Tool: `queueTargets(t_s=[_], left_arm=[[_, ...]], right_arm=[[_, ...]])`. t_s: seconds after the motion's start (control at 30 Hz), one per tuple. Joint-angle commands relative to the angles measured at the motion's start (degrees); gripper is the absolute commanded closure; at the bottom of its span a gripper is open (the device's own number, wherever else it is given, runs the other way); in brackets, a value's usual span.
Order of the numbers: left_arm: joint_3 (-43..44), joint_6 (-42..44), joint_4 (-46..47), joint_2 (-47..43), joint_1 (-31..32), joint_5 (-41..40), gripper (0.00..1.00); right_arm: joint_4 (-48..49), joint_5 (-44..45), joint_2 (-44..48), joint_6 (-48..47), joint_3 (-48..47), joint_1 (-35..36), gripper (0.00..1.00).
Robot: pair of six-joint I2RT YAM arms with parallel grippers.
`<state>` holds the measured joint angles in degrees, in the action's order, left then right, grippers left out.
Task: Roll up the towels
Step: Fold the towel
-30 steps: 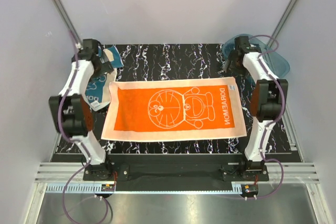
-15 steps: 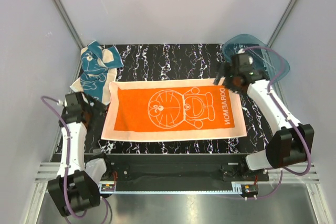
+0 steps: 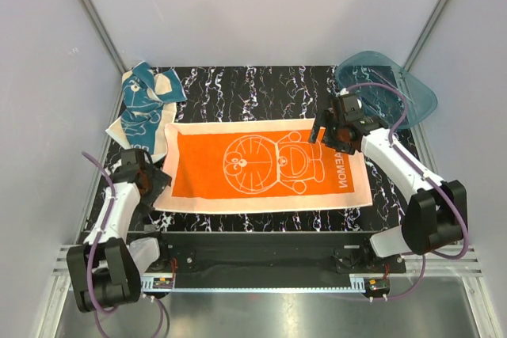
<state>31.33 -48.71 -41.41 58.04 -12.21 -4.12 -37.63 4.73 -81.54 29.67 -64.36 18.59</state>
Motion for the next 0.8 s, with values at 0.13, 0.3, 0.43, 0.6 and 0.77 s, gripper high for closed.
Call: queueTargets(t_s=[0.13,0.3,0.43,0.6,0.77], left_arm=[[-0.57,-2.88,3.0,4.45,2.36,-10.2,0.19],[-1.36,-3.15,3.79,4.8,3.85,-11.96,0.32],[-1.45,-2.97,5.02,6.46,5.35,-12.58,0.43],[-0.84,-2.1,5.81,7.61,6.84,-12.49,0.69],[0.92,-0.86,4.23,4.98,7.2,-12.75,0.92]], right_arm=[[5.02,-2.8,-3.63,-2.77,-0.51,0.04,0.0],[5.63,-2.36,-4.68,-4.09,-0.15,0.04,0.0],[6.42,-2.8,-5.12,-4.01,0.2,-0.04,0.0],[6.07,-1.66,-5.56,-4.27,0.11,-0.04,0.0],[5.55,-0.78,-5.56,-3.92,0.46,-0.04,0.0]])
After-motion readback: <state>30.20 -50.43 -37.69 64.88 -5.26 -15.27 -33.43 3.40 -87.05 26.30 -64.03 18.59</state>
